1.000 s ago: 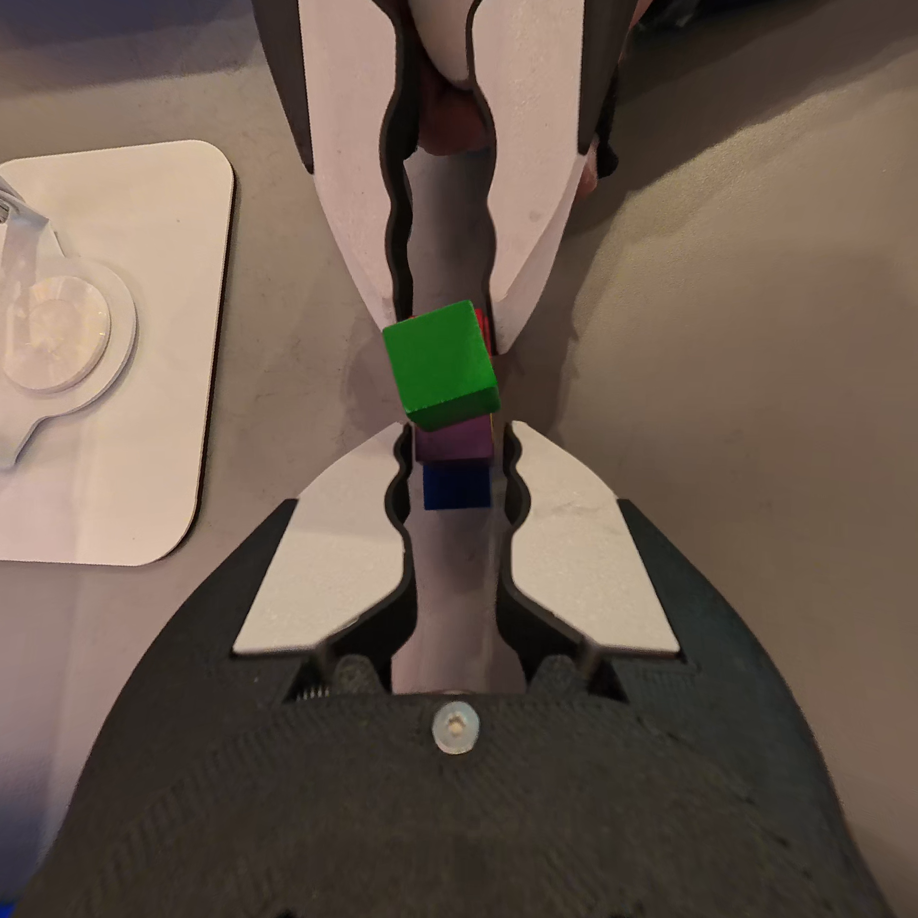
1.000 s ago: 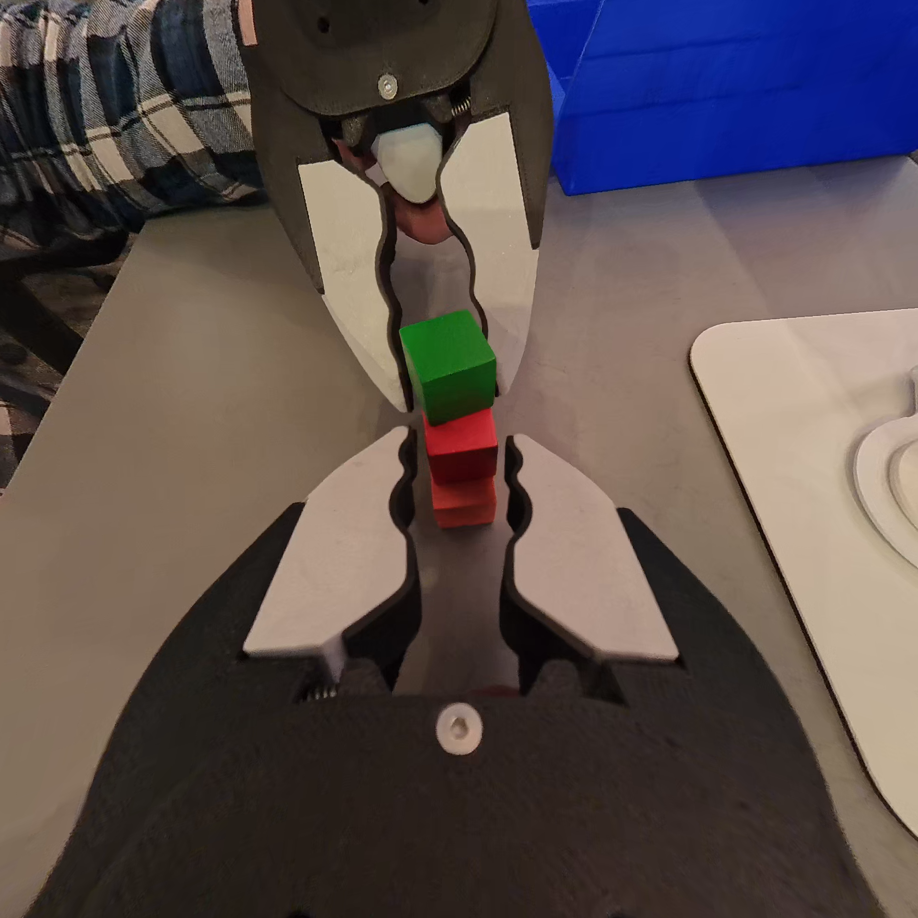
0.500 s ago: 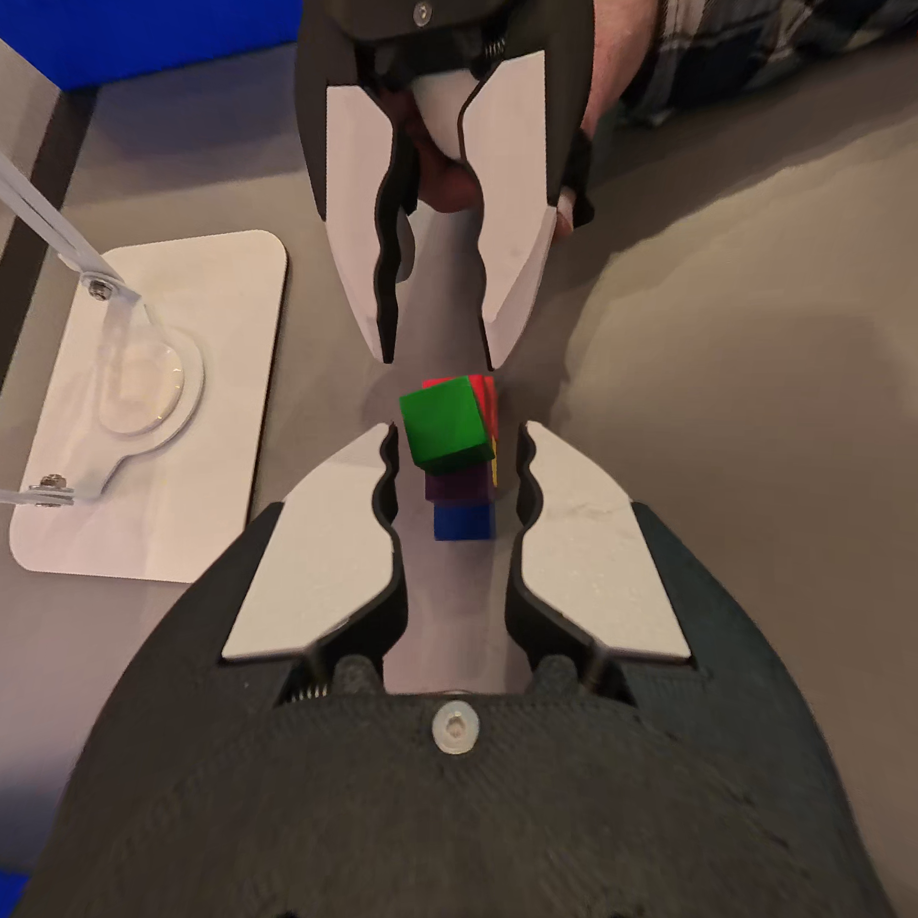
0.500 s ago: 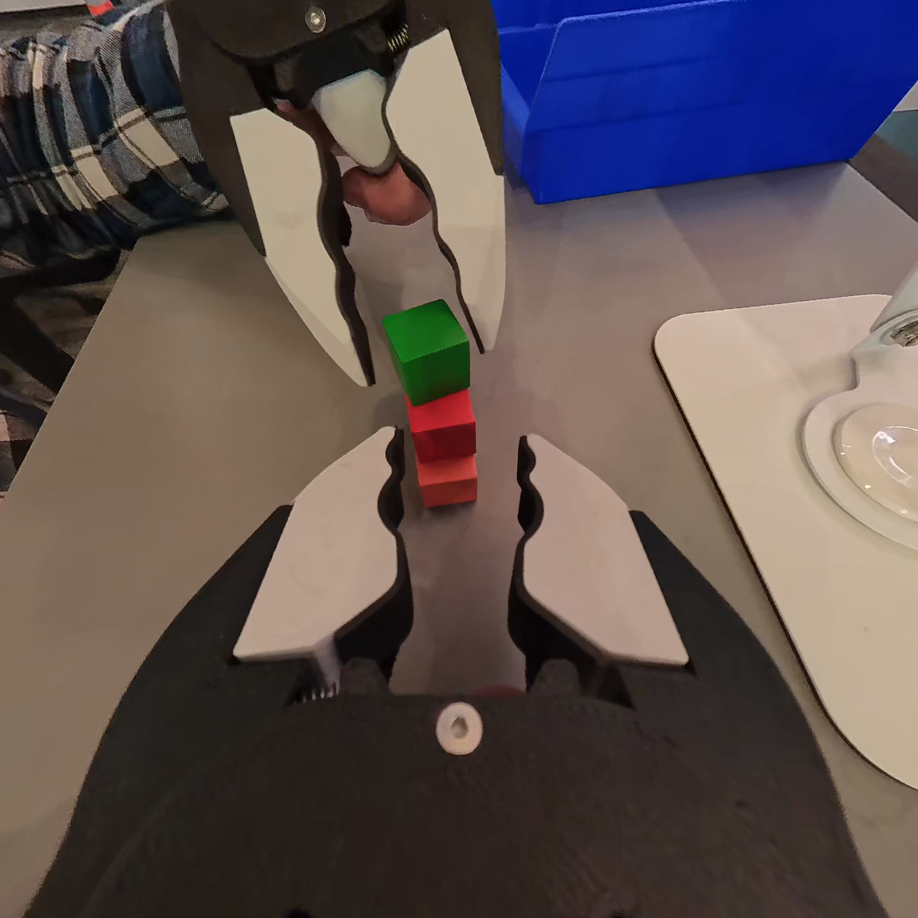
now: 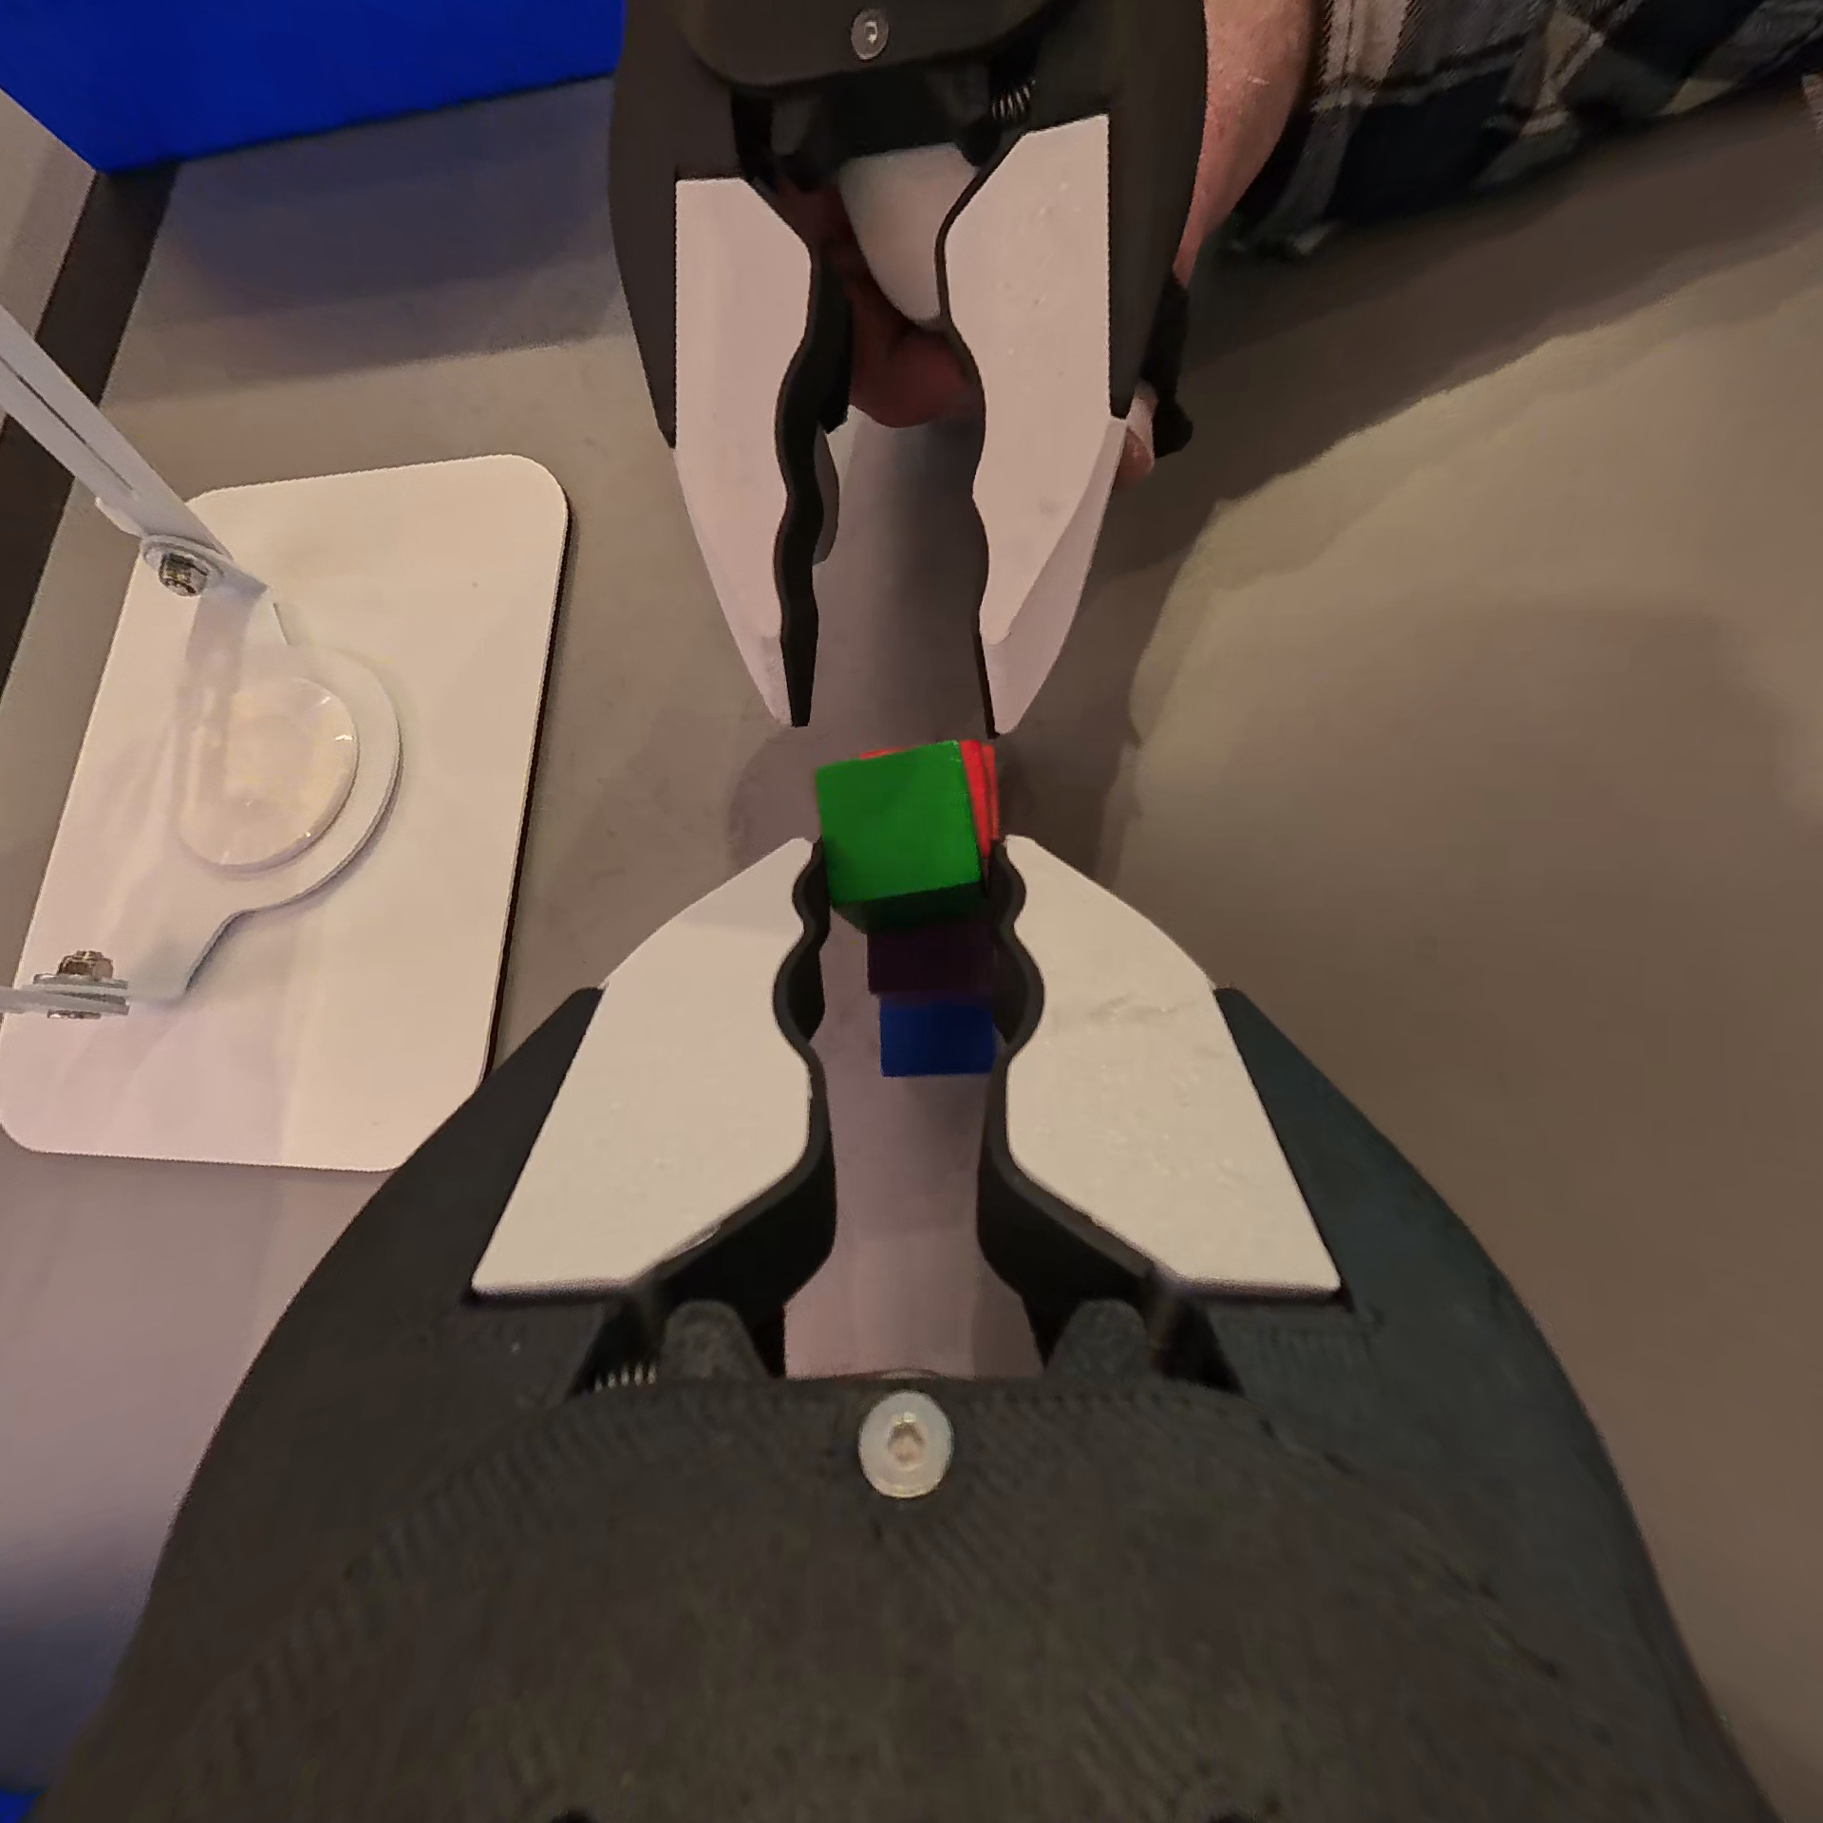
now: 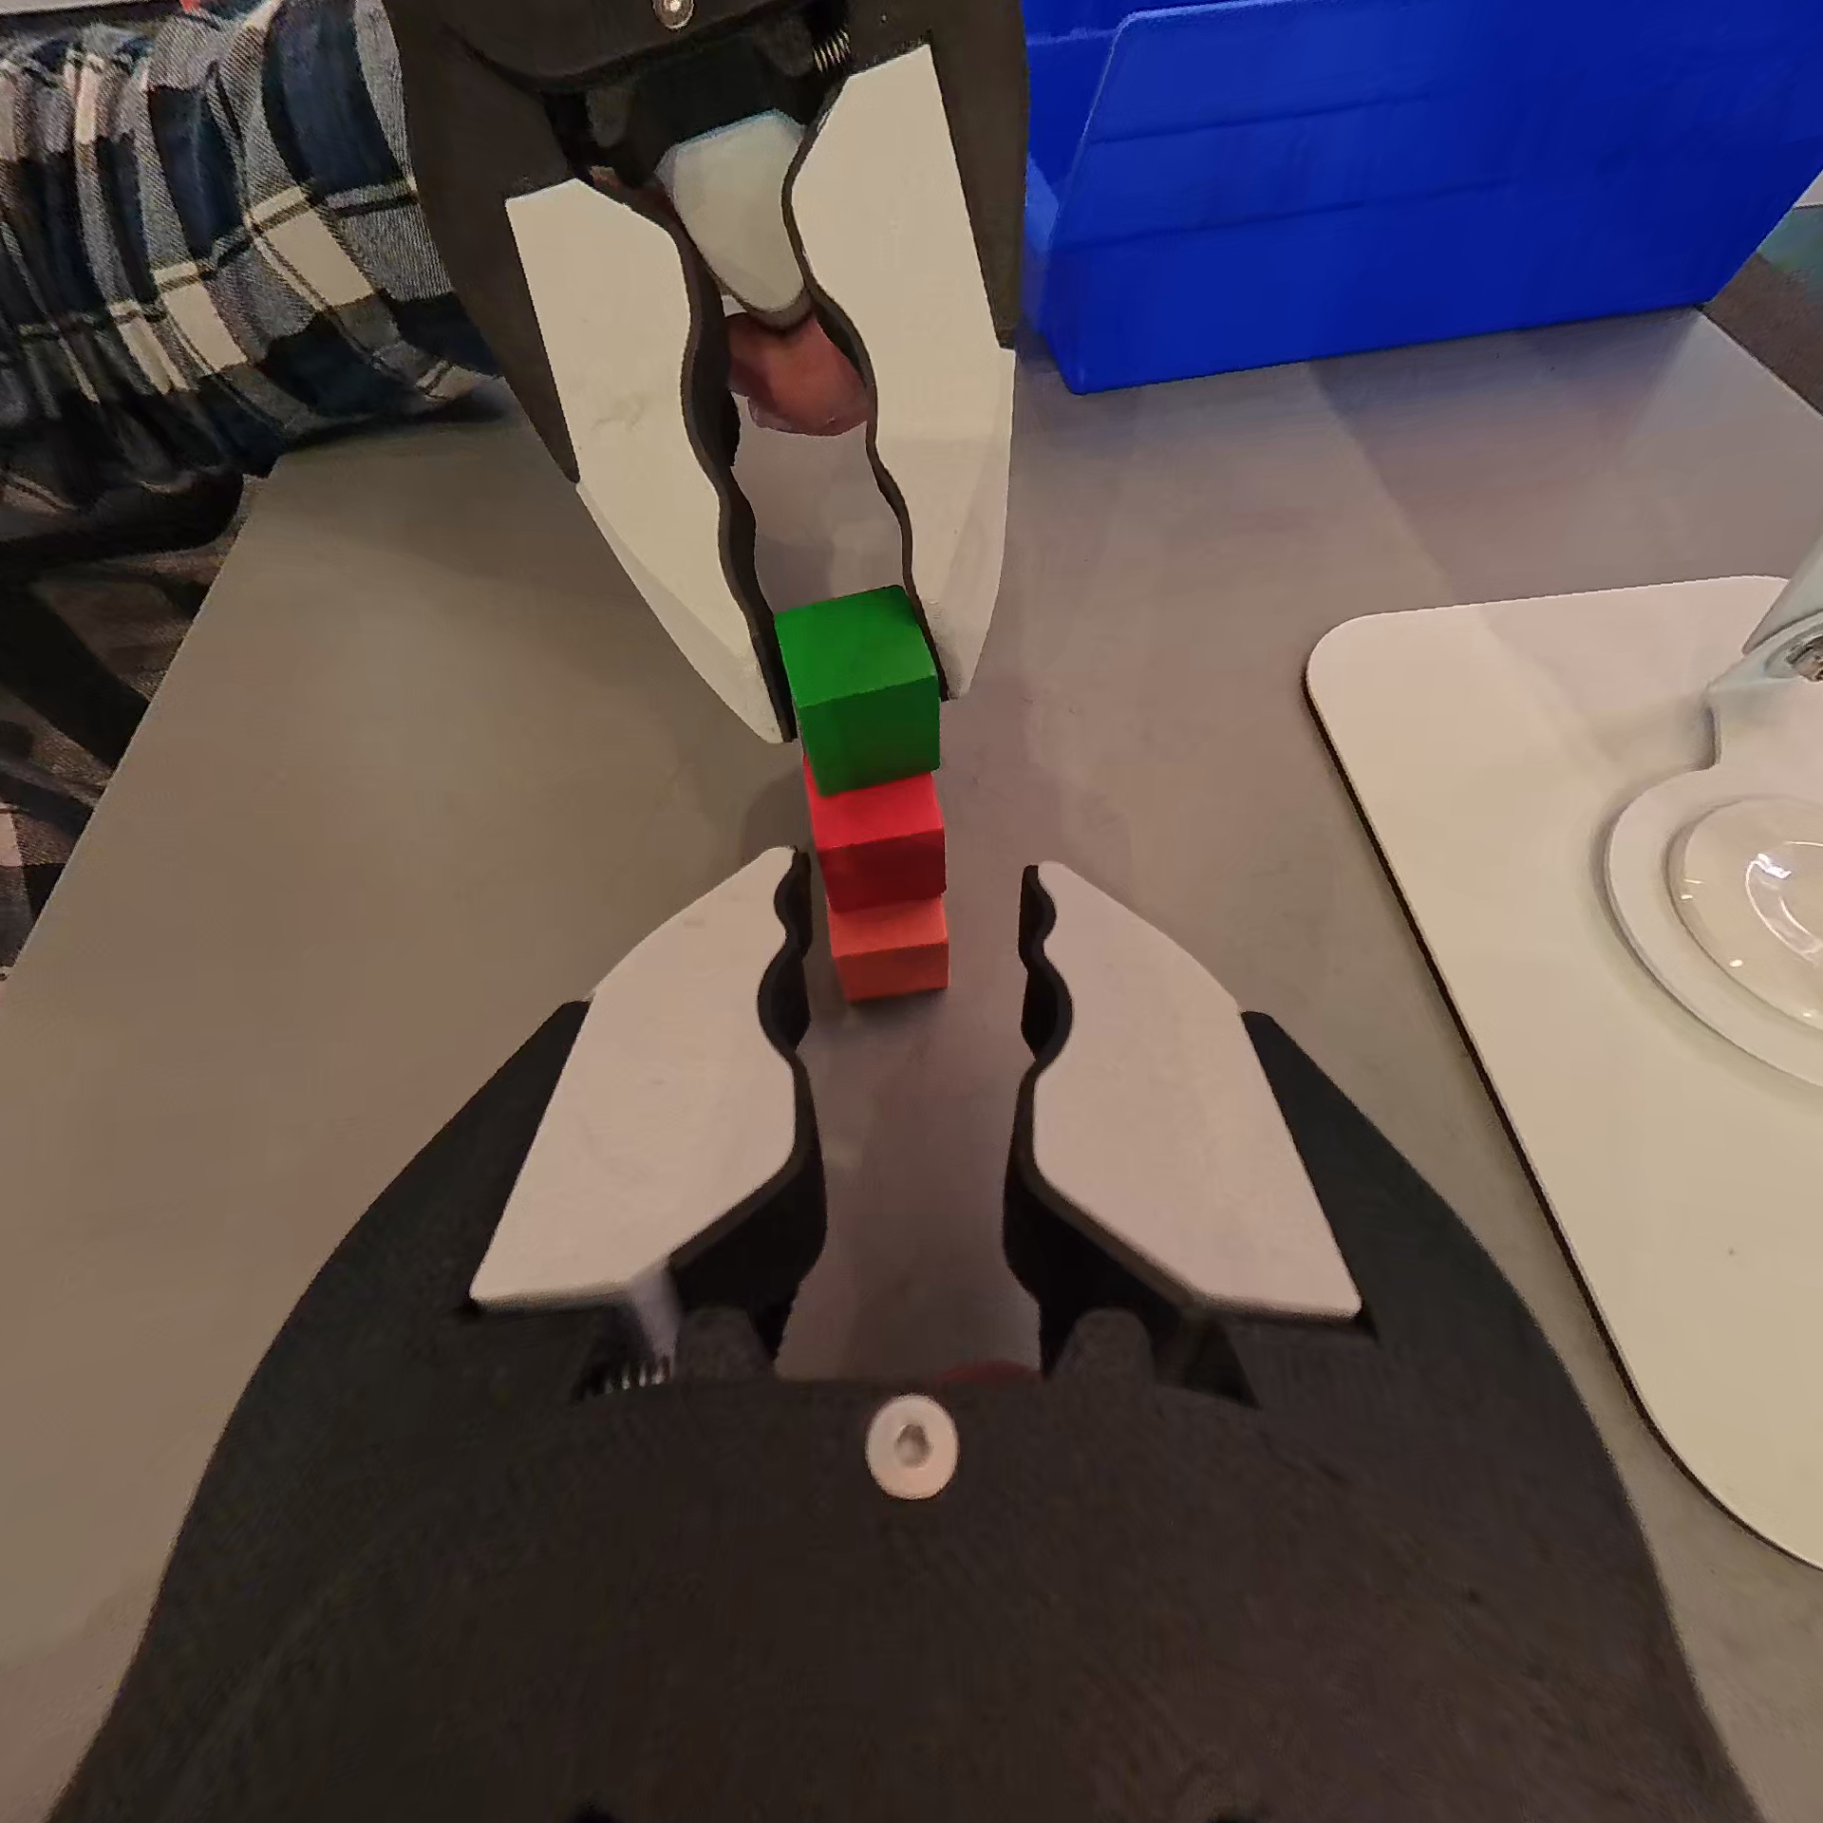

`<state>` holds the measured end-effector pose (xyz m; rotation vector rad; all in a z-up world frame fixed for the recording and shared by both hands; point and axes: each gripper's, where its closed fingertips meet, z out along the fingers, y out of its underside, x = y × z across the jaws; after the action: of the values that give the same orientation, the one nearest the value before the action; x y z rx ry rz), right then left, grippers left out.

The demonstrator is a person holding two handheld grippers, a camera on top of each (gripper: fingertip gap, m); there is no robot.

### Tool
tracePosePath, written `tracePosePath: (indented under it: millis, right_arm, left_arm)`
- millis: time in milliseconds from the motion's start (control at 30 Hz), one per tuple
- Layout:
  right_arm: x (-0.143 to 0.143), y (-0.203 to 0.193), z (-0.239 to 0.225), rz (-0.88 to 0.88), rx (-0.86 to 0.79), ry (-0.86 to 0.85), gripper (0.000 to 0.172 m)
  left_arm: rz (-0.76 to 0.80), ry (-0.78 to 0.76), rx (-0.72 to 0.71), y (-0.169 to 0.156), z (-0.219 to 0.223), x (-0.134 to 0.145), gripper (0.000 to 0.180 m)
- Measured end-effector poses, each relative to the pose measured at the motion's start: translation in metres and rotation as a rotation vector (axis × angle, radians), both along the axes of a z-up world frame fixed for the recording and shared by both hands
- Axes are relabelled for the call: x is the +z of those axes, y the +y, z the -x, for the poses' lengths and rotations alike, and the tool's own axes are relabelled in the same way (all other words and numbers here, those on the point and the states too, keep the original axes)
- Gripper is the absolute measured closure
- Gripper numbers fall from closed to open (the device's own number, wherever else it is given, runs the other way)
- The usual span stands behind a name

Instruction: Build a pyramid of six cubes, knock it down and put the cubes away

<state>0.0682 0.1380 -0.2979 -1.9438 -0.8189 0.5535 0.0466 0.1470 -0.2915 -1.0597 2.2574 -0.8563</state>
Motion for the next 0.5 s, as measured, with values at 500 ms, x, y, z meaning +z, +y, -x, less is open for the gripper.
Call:
tracePosePath:
  millis: [500]
  right_arm:
    - [0.0000, -0.0004, 0.0007, 0.002, 0.006, 0.001, 0.133]
  left_arm:
    - [0.005, 0.021, -0.044, -0.0017, 0.0020, -0.0010, 0.151]
